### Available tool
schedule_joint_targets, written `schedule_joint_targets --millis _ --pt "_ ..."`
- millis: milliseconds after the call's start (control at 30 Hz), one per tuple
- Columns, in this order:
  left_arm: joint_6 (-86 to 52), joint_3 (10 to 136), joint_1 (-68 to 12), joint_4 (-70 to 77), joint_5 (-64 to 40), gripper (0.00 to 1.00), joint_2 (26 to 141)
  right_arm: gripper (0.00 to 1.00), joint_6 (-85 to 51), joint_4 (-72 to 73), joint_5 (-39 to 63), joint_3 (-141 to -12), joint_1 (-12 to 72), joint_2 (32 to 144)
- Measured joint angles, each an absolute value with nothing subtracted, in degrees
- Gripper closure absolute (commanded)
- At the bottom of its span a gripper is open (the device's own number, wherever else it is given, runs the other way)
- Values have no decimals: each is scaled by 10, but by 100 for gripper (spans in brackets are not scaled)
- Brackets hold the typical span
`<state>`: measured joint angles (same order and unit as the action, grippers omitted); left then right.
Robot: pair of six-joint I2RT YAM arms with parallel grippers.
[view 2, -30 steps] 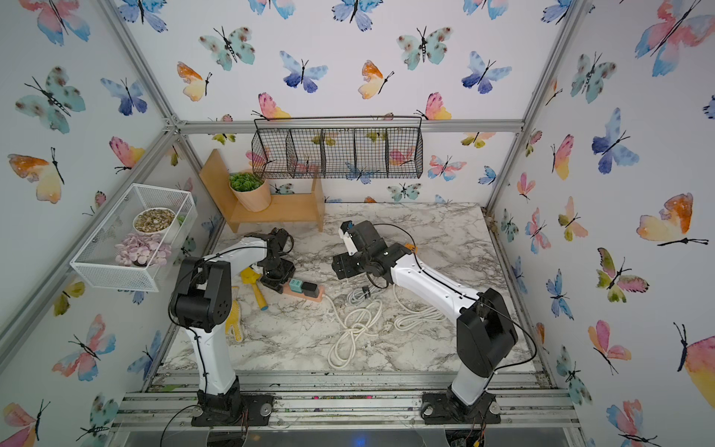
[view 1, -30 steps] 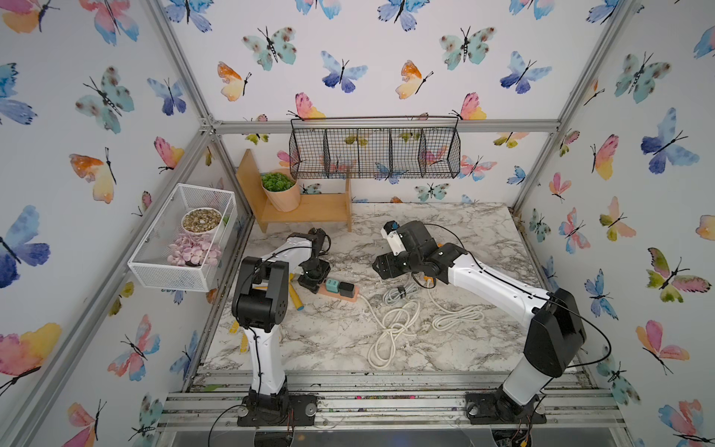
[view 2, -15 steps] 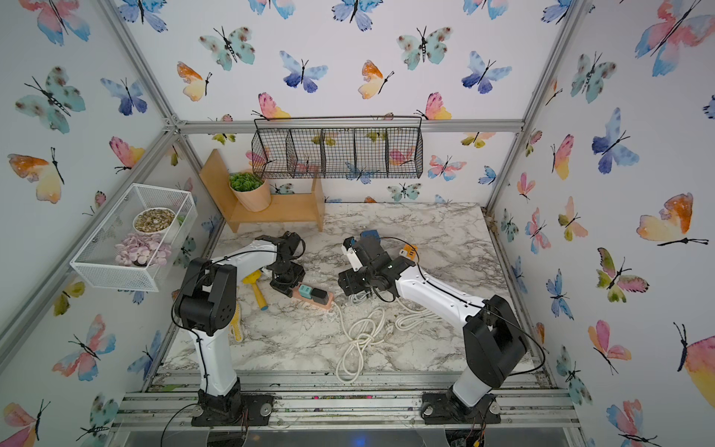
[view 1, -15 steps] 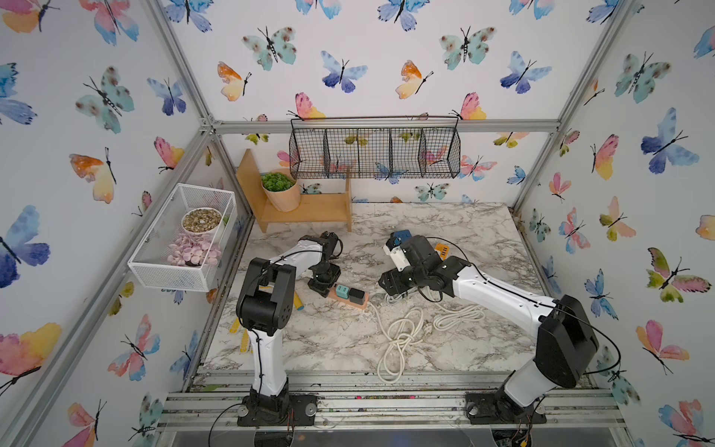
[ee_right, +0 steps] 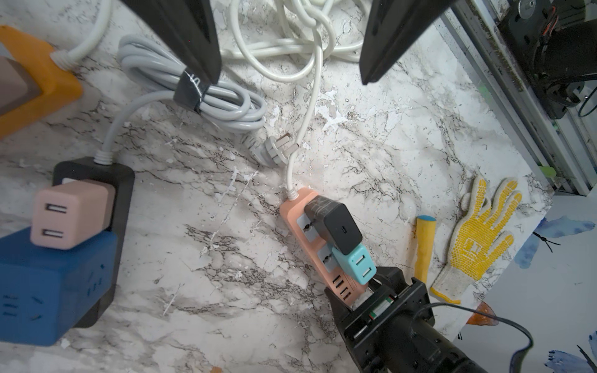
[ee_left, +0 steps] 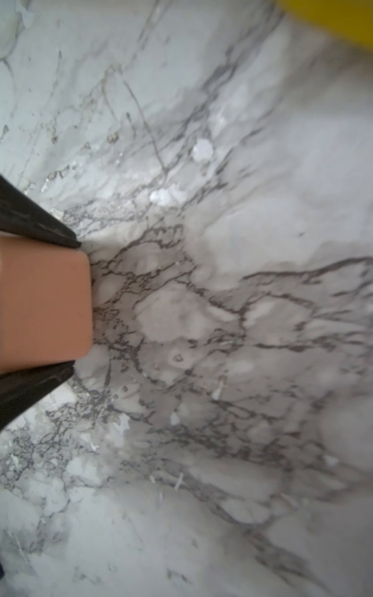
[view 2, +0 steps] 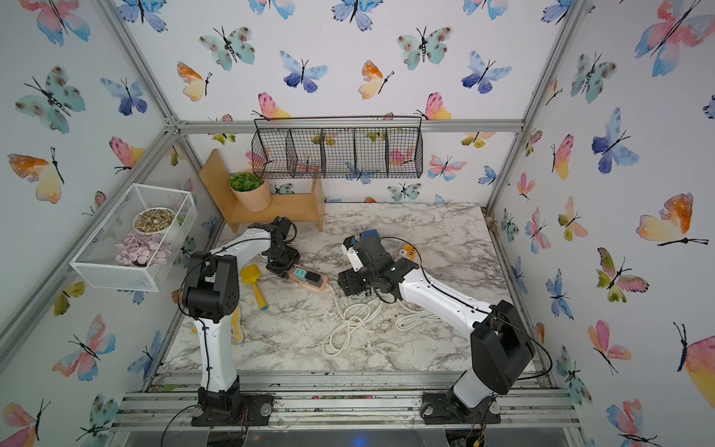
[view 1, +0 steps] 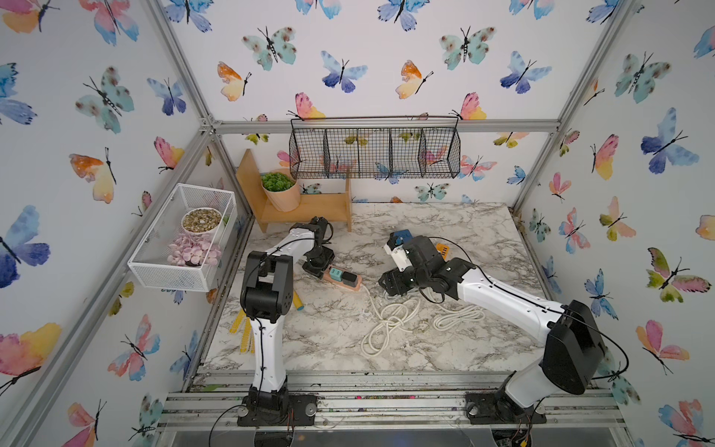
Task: Pull the plug off the socket
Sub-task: Adjust the socket at the center of the board, then remove the plug from the socket.
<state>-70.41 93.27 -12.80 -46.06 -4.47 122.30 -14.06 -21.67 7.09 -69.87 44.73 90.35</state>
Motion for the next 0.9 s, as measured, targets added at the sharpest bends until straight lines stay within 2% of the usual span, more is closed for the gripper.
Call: schedule_joint_targets --millis 67,100,200,300,433,633,767,900 --pt "-698 926 -136 -457 -46 33 1220 26 -140 -211 71 -699 447 910" --pt "-696 921 -138 -454 -47 29 1218 26 -139 -209 71 -700 448 917" --pt "-692 915 -140 -454 -47 24 1210 26 -134 -206 71 -717 452 947" --pt "-685 918 -140 -463 -46 23 1199 26 -127 -200 70 -734 457 978" --pt "-676 948 -133 -479 -45 34 1188 26 -122 -197 70 -746 459 996" --pt "-673 931 -130 -476 -49 39 1152 27 -118 -187 71 -747 462 1001" --pt "-679 882 -130 -470 -61 63 1124 27 -116 -180 70 -744 470 1001" --pt "-682 882 -130 -473 -72 65 1117 28 -108 -173 64 -732 483 1001"
